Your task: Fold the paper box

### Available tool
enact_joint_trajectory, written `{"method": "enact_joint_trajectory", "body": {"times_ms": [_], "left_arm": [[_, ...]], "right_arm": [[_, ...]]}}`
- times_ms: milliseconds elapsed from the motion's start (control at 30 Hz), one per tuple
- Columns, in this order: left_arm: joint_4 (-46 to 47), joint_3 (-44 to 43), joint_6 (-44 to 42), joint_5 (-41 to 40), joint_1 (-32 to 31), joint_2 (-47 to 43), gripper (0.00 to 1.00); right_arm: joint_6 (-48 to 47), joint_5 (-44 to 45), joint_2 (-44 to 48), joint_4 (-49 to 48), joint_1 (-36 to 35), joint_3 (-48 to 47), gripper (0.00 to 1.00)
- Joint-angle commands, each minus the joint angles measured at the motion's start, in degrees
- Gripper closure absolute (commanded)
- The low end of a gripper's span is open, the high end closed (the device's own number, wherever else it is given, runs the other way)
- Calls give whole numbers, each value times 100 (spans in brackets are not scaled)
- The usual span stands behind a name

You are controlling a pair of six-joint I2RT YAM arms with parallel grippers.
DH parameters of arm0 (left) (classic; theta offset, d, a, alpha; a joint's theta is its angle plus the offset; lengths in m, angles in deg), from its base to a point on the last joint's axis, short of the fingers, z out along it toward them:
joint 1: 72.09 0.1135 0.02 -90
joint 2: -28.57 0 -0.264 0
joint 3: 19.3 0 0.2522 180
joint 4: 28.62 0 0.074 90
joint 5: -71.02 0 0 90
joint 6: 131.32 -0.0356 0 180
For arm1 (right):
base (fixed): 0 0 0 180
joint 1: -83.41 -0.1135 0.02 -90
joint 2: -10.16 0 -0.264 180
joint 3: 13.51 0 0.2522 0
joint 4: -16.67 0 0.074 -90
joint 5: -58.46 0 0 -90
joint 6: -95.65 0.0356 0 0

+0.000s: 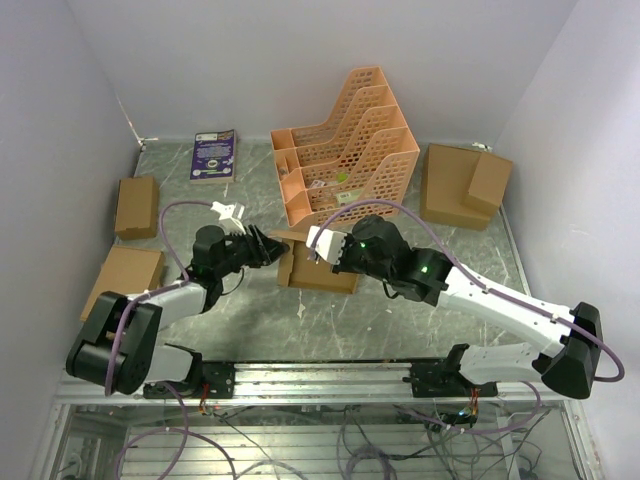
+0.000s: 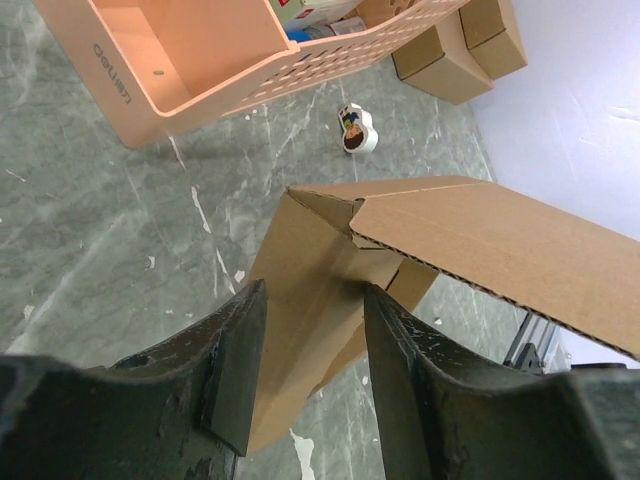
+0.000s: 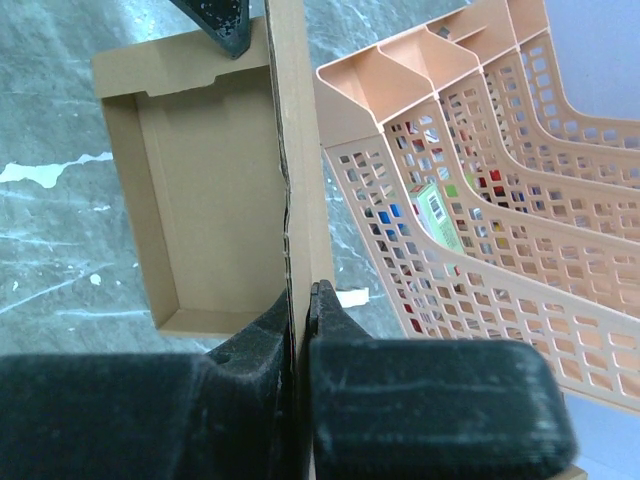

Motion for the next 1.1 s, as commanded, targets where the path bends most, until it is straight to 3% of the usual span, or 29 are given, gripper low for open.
{"method": "enact_joint_trajectory", "body": {"times_ms": [0,200,633,1067], "left_arm": [[-356,-78,-327,-425,-162,-290,46],[-502,-26,-419,-682,-258,-539,46],[-558,209,-651,-1152,-408,-740,45],[-588,448,-942,-1395,-439,-1285,44]], "right_arm": [[123,-234,151,-456,-23,-296,100],[155,-341,230,-431,-16,-280,100],[663,-1956,208,231,461,-576,100],[993,-2821,-59,842,872,-974,100]]}}
